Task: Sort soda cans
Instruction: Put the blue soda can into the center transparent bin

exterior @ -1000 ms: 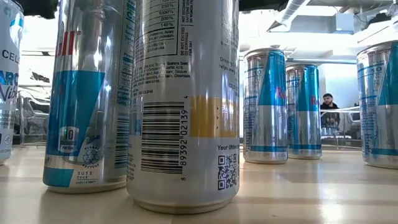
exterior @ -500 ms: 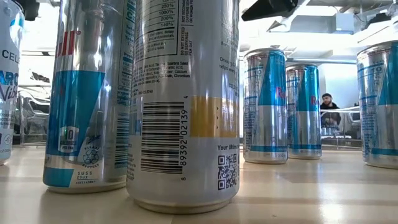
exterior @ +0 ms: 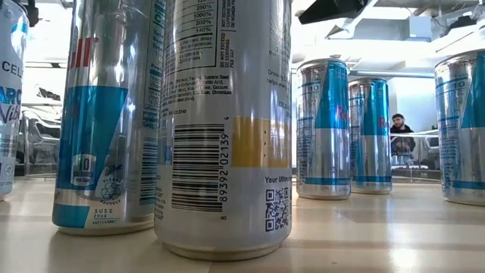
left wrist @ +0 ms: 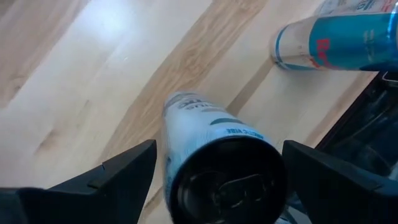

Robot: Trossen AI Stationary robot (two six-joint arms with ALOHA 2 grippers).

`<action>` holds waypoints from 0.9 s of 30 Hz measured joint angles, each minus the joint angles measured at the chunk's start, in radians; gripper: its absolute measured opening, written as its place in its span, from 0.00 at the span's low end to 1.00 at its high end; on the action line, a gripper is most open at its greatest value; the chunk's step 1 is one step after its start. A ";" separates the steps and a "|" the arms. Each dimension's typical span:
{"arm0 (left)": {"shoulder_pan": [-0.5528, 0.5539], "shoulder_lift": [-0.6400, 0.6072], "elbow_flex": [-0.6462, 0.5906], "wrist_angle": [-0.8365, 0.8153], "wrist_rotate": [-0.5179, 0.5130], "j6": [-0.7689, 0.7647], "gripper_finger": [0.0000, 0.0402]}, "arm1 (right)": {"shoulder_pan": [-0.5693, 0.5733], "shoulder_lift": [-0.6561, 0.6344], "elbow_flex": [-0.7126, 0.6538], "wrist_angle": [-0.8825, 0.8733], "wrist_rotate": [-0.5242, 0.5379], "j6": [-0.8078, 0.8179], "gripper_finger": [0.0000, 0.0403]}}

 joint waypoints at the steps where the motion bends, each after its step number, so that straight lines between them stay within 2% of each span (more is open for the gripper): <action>1: 0.003 0.000 -0.001 -0.003 -0.002 0.008 0.85 | -0.001 0.000 0.000 -0.001 0.000 0.000 0.88; 5: 0.016 0.000 -0.002 -0.024 -0.005 0.060 0.80 | -0.001 0.000 0.000 -0.001 0.001 0.000 0.88; 10: 0.051 -0.005 -0.002 -0.052 0.010 0.153 0.60 | -0.001 0.000 0.000 -0.001 0.005 0.019 0.88; 17: 0.173 -0.062 -0.005 -0.119 0.015 0.345 0.60 | 0.010 0.000 0.000 -0.002 0.012 0.105 0.88; 20: 0.241 -0.101 0.000 -0.159 0.013 0.429 0.60 | 0.036 0.000 0.000 -0.012 0.049 0.153 0.88; 23: 0.310 -0.137 0.051 -0.200 0.013 0.520 0.60 | 0.062 0.000 0.000 -0.028 0.099 0.210 0.88; 27: 0.402 -0.150 0.177 -0.255 0.011 0.647 0.60 | 0.082 0.000 0.000 -0.030 0.110 0.279 0.88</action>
